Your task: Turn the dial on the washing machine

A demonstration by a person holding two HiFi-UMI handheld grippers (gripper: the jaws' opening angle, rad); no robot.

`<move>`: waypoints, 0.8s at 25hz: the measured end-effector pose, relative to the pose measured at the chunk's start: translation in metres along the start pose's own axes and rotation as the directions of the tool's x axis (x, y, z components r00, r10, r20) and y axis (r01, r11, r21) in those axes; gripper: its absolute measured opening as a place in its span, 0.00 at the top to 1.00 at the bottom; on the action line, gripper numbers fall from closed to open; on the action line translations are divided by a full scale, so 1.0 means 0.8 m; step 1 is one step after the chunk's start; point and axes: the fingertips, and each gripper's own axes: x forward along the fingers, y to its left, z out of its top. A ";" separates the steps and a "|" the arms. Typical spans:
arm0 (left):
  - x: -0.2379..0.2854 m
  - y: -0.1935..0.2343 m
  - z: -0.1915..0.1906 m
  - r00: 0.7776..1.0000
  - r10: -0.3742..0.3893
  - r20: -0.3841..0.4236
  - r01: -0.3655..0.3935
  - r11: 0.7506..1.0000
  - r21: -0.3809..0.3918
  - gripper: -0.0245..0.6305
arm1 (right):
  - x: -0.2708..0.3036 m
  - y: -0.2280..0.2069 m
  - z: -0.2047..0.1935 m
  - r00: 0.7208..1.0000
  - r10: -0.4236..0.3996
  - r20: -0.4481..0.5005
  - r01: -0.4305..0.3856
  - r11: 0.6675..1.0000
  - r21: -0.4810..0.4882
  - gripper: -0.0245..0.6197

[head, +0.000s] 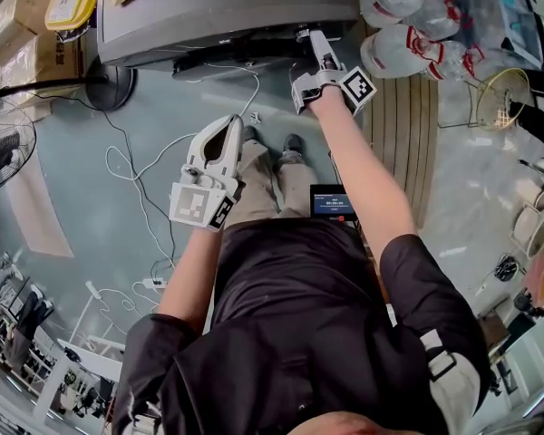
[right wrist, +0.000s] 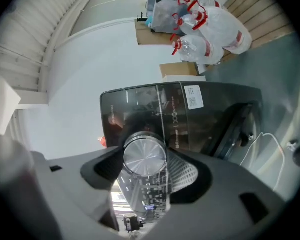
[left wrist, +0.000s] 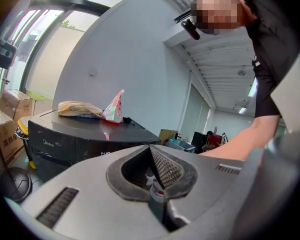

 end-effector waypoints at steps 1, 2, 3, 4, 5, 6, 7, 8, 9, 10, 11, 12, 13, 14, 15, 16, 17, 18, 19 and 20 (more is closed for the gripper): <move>0.000 0.000 0.000 1.000 -0.001 -0.001 0.001 1.000 -0.003 0.97 | 0.000 0.001 0.000 1.000 -0.008 0.003 0.008 1.000 -0.014 0.53; 0.000 -0.001 -0.001 1.000 -0.002 -0.002 0.002 1.000 -0.005 0.97 | 0.000 0.002 0.000 1.000 -0.017 0.005 0.017 0.999 -0.030 0.53; -0.001 -0.002 -0.002 1.000 -0.003 -0.003 0.003 1.000 -0.007 0.97 | -0.001 0.004 -0.001 1.000 -0.027 0.005 0.028 0.998 -0.052 0.53; -0.001 -0.002 -0.002 1.000 -0.003 -0.004 0.003 1.000 -0.008 0.97 | -0.001 0.006 -0.001 0.999 -0.039 0.003 0.039 0.996 -0.083 0.53; -0.002 -0.002 -0.002 1.000 -0.003 -0.004 0.003 1.000 -0.010 0.97 | -0.001 0.007 -0.001 0.999 -0.050 0.000 0.050 0.991 -0.121 0.53; -0.003 -0.002 -0.002 1.000 -0.002 -0.003 0.002 1.000 -0.011 0.97 | 0.000 0.007 -0.001 0.998 -0.063 -0.002 0.062 0.985 -0.161 0.53; -0.004 -0.001 -0.001 1.000 -0.001 -0.003 0.001 1.000 -0.012 0.97 | 0.000 0.007 -0.001 0.997 -0.077 -0.005 0.075 0.977 -0.199 0.54; -0.005 0.000 -0.001 1.000 0.000 -0.003 0.000 1.000 -0.013 0.97 | 0.001 0.008 -0.001 0.996 -0.091 -0.008 0.087 0.968 -0.235 0.54; -0.006 0.001 -0.001 1.000 0.001 -0.003 -0.001 1.000 -0.013 0.97 | 0.001 0.009 -0.002 0.995 -0.103 -0.011 0.097 0.958 -0.269 0.54; -0.006 0.002 -0.001 1.000 0.002 -0.003 -0.002 1.000 -0.013 0.97 | 0.001 0.010 -0.002 0.993 -0.115 -0.013 0.106 0.948 -0.301 0.54; -0.007 0.003 -0.001 1.000 0.004 -0.004 -0.004 1.000 -0.014 0.97 | 0.002 0.010 -0.002 0.992 -0.125 -0.016 0.113 0.937 -0.330 0.54; -0.008 0.003 -0.001 1.000 0.006 -0.004 -0.006 1.000 -0.014 0.97 | 0.002 0.010 -0.003 0.991 -0.135 -0.018 0.120 0.926 -0.359 0.54; -0.008 0.004 -0.001 1.000 0.008 -0.004 -0.008 1.000 -0.014 0.97 | 0.002 0.011 -0.003 0.989 -0.145 -0.022 0.125 0.913 -0.388 0.54; -0.009 0.004 -0.001 1.000 0.009 -0.003 -0.009 1.000 -0.013 0.97 | 0.003 0.012 -0.004 0.988 -0.153 -0.026 0.129 0.900 -0.417 0.54; -0.009 0.005 -0.001 1.000 0.010 -0.003 -0.010 1.000 -0.013 0.97 | 0.003 0.012 -0.004 0.986 -0.161 -0.029 0.132 0.887 -0.443 0.54; -0.010 0.005 -0.001 1.000 0.010 -0.003 -0.010 1.000 -0.013 0.97 | 0.003 0.013 -0.005 0.985 -0.168 -0.032 0.134 0.876 -0.464 0.54; -0.011 0.005 -0.001 1.000 0.011 -0.004 -0.011 1.000 -0.014 0.97 | 0.003 0.014 -0.006 0.984 -0.174 -0.034 0.137 0.866 -0.481 0.54; -0.011 0.005 -0.002 1.000 0.010 -0.005 -0.010 1.000 -0.015 0.97 | 0.003 0.015 -0.007 0.983 -0.180 -0.035 0.139 0.856 -0.499 0.54; -0.012 0.005 -0.002 1.000 0.010 -0.007 -0.010 1.000 -0.015 0.97 | 0.004 0.016 -0.007 0.982 -0.188 -0.037 0.142 0.843 -0.520 0.54; -0.012 0.004 -0.003 1.000 0.009 -0.009 -0.009 1.000 -0.015 0.97 | 0.004 0.017 -0.008 0.980 -0.196 -0.039 0.144 0.827 -0.543 0.54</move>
